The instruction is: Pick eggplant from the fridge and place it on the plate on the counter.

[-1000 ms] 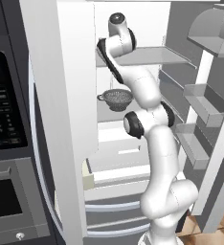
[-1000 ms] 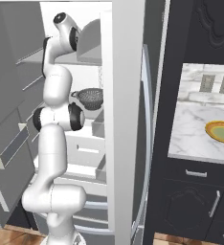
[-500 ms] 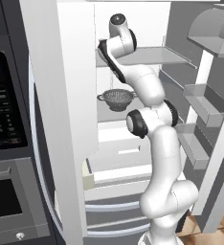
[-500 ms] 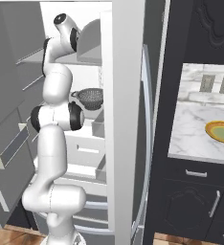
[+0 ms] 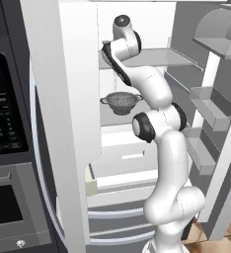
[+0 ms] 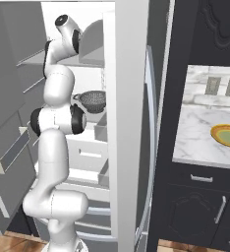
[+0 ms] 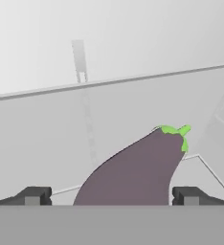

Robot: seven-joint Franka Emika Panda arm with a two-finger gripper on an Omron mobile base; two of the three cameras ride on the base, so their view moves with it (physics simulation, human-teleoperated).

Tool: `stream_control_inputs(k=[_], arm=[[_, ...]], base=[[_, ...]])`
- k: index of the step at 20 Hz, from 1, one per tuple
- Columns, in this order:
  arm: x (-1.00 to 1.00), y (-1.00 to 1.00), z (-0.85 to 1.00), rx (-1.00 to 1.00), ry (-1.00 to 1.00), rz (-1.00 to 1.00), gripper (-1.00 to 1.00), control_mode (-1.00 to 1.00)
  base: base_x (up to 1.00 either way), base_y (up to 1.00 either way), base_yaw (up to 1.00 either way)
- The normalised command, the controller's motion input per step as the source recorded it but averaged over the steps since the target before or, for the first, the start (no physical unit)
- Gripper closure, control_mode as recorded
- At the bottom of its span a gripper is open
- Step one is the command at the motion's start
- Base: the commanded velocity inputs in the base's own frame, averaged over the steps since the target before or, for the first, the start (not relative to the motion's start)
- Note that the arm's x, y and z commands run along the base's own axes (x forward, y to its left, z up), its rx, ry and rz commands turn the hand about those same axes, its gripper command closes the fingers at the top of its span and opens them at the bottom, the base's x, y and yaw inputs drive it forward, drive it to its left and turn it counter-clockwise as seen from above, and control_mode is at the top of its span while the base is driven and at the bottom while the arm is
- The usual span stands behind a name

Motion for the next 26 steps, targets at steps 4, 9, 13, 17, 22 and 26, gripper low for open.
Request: stream_control_inputs(k=[4,9,13,17,22,26], arm=[[0.0,0.0,0.0,0.0,0.0,0.0,1.0,-1.0],[0.0,0.0,0.0,0.0,0.0,0.0,1.0,-1.0],[0.0,0.0,0.0,0.0,0.0,0.0,1.0,-1.0],[0.0,0.0,0.0,0.0,0.0,0.0,1.0,-1.0],[0.0,0.0,0.0,0.0,0.0,0.0,1.0,-1.0],[-0.13,-0.04,0.0,0.0,0.0,0.03,1.0,-1.0]], base=[[0.0,0.0,0.0],[0.0,0.0,0.0],[0.0,0.0,0.0],[0.0,0.0,0.0],[0.0,0.0,0.0],[0.0,0.0,0.0]])
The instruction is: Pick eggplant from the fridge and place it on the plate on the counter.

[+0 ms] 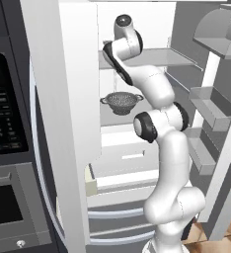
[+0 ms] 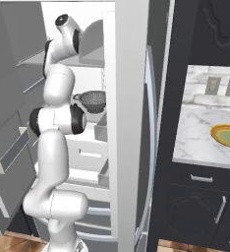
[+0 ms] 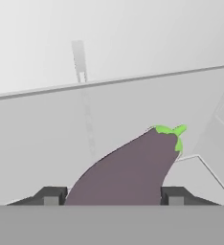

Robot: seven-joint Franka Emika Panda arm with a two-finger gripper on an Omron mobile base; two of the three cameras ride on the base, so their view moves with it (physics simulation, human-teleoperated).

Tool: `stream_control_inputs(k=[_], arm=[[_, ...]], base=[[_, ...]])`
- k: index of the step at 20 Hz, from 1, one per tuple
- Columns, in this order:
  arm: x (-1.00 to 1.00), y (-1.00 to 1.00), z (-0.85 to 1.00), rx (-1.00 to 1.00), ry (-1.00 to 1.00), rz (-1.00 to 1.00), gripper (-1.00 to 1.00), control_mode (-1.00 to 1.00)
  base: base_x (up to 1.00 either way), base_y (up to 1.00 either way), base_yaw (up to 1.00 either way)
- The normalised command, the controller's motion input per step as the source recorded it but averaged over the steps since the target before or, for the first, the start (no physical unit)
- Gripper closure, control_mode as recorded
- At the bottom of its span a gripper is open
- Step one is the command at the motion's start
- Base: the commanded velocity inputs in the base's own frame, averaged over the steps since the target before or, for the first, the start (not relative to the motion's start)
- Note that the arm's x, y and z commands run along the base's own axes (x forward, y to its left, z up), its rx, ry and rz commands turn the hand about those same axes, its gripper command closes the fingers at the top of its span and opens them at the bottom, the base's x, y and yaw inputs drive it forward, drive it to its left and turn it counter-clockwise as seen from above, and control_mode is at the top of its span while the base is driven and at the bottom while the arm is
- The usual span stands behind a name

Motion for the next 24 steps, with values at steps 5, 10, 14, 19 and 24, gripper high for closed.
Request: stream_control_inputs(k=[5,10,14,19,24], arm=[[-0.42,0.0,0.02,0.0,0.0,0.1,1.0,-1.0],[-0.53,-0.01,-0.02,0.0,0.0,0.15,1.0,-1.0],[-0.3,-0.1,-0.24,0.0,-0.01,0.17,1.0,-1.0],[-0.12,-0.03,-0.36,0.0,-0.02,0.15,1.0,-1.0],[-0.65,0.0,-0.07,0.0,-0.04,0.11,1.0,-1.0]], base=[[0.0,0.0,0.0],[0.0,0.0,0.0],[0.0,0.0,0.0],[0.0,0.0,0.0],[0.0,0.0,0.0]])
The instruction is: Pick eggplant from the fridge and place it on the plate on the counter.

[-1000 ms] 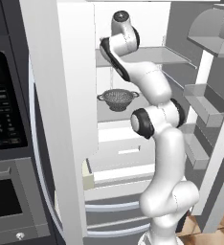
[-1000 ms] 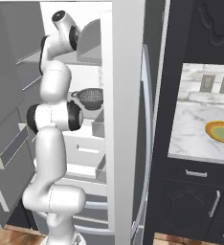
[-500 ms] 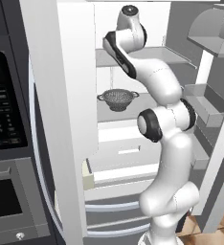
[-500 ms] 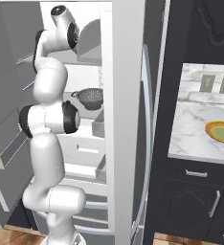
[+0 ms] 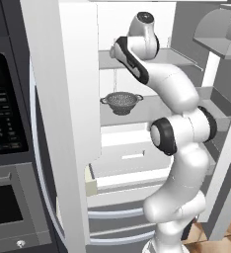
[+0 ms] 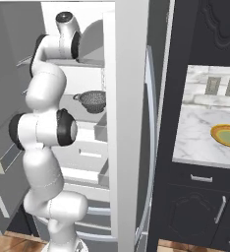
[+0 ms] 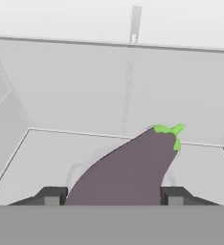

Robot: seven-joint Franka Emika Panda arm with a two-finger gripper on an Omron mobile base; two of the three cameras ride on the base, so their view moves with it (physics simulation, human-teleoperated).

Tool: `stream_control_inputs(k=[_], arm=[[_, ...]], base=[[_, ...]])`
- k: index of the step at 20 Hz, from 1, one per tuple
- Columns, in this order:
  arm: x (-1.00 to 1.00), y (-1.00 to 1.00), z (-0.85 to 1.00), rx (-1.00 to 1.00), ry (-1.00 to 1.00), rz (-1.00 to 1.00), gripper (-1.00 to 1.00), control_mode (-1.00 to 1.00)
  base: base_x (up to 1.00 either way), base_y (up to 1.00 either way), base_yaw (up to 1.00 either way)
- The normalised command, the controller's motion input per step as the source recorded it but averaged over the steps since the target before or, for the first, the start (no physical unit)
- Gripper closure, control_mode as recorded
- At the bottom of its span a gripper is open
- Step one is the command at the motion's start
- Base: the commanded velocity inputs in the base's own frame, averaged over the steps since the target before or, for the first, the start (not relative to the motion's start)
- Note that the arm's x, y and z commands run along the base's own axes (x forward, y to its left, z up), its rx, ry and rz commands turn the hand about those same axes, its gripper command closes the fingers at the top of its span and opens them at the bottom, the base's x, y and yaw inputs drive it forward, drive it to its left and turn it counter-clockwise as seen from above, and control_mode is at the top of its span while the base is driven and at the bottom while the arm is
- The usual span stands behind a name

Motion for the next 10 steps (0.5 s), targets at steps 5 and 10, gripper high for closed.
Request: stream_control_inputs(k=[5,10], arm=[[-0.99,0.0,0.0,0.0,-0.06,0.08,1.0,-1.0],[-1.0,-0.02,0.0,0.0,-0.03,0.06,1.0,-1.0]], base=[[0.0,0.0,0.0],[0.0,0.0,0.0]])
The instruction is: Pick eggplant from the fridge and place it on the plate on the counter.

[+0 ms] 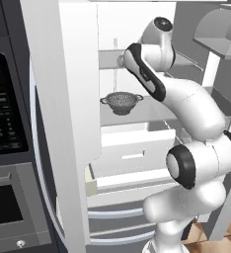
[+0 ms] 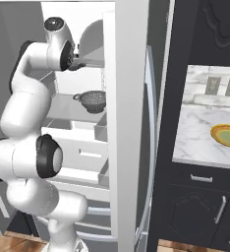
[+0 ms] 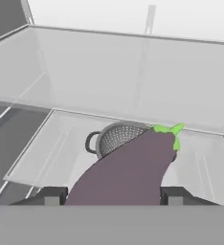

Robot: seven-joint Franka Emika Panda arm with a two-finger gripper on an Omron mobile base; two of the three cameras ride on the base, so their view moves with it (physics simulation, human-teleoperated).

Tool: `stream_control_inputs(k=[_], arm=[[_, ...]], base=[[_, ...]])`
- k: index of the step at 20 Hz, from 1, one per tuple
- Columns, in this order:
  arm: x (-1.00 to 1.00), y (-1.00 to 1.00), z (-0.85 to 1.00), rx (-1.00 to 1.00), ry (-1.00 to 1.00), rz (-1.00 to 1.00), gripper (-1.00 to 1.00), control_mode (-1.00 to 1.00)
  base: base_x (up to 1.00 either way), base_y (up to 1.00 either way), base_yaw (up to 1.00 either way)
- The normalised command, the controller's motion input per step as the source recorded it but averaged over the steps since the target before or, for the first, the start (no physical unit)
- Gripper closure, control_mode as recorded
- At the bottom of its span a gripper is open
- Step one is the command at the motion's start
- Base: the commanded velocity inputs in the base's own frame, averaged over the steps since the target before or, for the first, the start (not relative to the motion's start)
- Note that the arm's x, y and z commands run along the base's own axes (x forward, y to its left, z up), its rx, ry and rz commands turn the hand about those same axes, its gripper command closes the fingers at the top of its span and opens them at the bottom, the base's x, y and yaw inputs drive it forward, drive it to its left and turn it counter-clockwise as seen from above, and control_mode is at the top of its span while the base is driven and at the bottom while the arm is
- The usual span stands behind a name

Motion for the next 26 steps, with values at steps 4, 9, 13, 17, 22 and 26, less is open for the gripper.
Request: stream_control_inputs(k=[4,9,13,17,22,26], arm=[[-1.0,-0.14,0.0,0.0,0.0,0.05,1.0,-1.0],[-1.0,-0.13,0.01,0.0,0.01,0.05,1.0,-1.0],[-1.0,-0.07,0.02,0.0,0.04,0.04,1.0,-1.0],[-1.0,-0.02,0.0,0.0,0.04,0.04,1.0,-1.0],[-1.0,-0.01,0.0,0.0,0.04,0.01,1.0,-1.0],[-1.0,0.0,0.0,0.0,0.05,0.0,1.0,-1.0]], base=[[0.0,0.0,0.0],[0.0,0.0,0.0],[0.0,0.0,0.0],[0.0,0.0,0.0],[0.0,0.0,0.0],[0.0,0.0,0.0]])
